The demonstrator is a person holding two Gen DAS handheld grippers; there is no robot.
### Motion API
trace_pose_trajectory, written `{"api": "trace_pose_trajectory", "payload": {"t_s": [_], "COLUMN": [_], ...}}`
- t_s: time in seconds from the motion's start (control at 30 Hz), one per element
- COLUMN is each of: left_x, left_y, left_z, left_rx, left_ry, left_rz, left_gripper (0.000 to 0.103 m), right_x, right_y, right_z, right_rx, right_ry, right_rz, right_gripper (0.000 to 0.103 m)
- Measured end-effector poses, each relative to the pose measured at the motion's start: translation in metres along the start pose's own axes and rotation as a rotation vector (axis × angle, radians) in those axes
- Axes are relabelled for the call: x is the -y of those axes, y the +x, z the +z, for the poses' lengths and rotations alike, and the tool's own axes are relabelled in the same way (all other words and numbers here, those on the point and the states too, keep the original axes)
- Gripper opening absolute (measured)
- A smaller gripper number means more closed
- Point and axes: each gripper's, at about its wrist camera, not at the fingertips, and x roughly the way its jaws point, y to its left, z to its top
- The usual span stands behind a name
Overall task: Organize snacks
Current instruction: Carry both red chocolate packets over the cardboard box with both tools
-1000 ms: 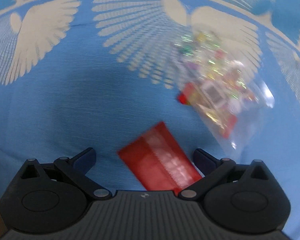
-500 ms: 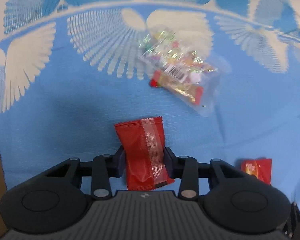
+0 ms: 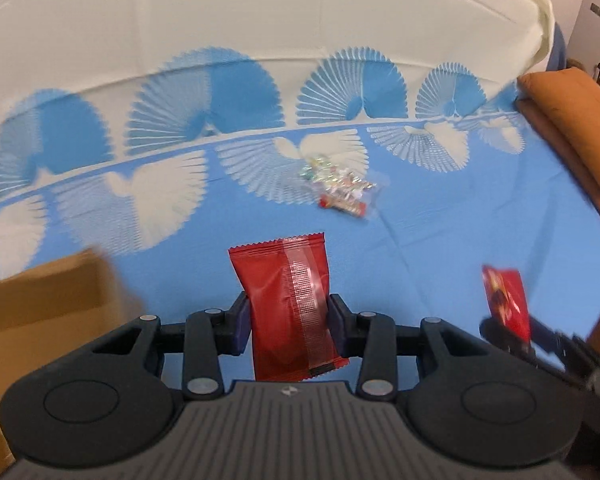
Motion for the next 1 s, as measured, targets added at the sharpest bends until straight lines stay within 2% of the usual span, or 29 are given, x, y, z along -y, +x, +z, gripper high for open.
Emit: {"api": "trace_pose_trajectory", "payload": {"t_s": [0.1, 0.27, 0.43, 0.53, 0.77, 1.0], "left_x": [-0.025, -0.065, -0.091, -0.096, -0.109, -0.120], "left_y": [-0.053, -0.126, -0.188, -0.215, -0.241, -0.250], "left_z": [-0.031, -0.085, -0.143, -0.173, -0.223, -0.238], "left_rx": [0.028, 0.029, 0.041, 0.058, 0.083, 0.108], "left_ry": [-0.009, -0.096, -0.189, -0.209, -0.240, -0.249], "left_rz": [0.043, 0.067, 0.048, 0.049, 0.062, 0.043], "left_gripper": [0.044, 0.044, 0.044, 0.044, 0.044, 0.044], "right_x": [-0.027, -0.072, -0.110, -0.130, -0.166, -0.183], "right_y": [-0.036, -0.092, -0.141, -0.165, -0.202, -0.221], "right_z": [-0.005, -0.023, -0.047, -0.062, -0.091, -0.105], "right_rx": [0.005, -0.017, -0.057, -0.089, -0.118, -0.124], "right_ry": [-0.029, -0.084, -0.144, -0.172, -0.265, -0.328], "right_rz": [0.065, 0.175, 0.260, 0.302, 0.355, 0.342], "right_gripper": [0.059, 0.059, 0.059, 0.059, 0.059, 0.059]}}
